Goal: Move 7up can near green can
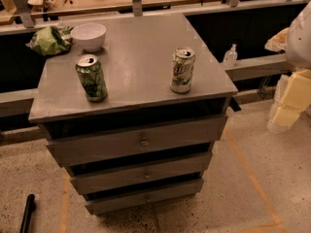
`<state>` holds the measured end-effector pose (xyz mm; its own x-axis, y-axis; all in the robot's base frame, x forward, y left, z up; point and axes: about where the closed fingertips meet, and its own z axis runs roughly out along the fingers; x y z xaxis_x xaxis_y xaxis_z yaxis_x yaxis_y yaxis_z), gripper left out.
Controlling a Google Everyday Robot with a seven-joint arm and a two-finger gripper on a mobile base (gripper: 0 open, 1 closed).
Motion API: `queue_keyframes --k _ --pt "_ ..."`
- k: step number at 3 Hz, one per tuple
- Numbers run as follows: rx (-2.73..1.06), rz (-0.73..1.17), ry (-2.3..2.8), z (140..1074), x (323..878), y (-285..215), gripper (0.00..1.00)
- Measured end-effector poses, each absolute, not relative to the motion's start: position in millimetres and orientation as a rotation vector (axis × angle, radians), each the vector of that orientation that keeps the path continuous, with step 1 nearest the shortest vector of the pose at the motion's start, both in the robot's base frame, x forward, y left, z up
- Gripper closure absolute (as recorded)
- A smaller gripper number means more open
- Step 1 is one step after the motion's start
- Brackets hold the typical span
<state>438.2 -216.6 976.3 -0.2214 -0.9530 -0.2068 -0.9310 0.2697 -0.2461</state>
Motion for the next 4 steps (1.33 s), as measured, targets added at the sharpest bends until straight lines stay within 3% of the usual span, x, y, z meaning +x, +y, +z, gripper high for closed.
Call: queue_keyframes --k 1,2,4 --pt "-1.724 -0.099 2.231 976.4 438.2 -216.6 0.00" --pt "-1.749 -0.043 2.155 977.4 473.2 -192.2 0.00" --pt "-1.826 0.115 2.010 954.0 567.3 -105.7 0.00"
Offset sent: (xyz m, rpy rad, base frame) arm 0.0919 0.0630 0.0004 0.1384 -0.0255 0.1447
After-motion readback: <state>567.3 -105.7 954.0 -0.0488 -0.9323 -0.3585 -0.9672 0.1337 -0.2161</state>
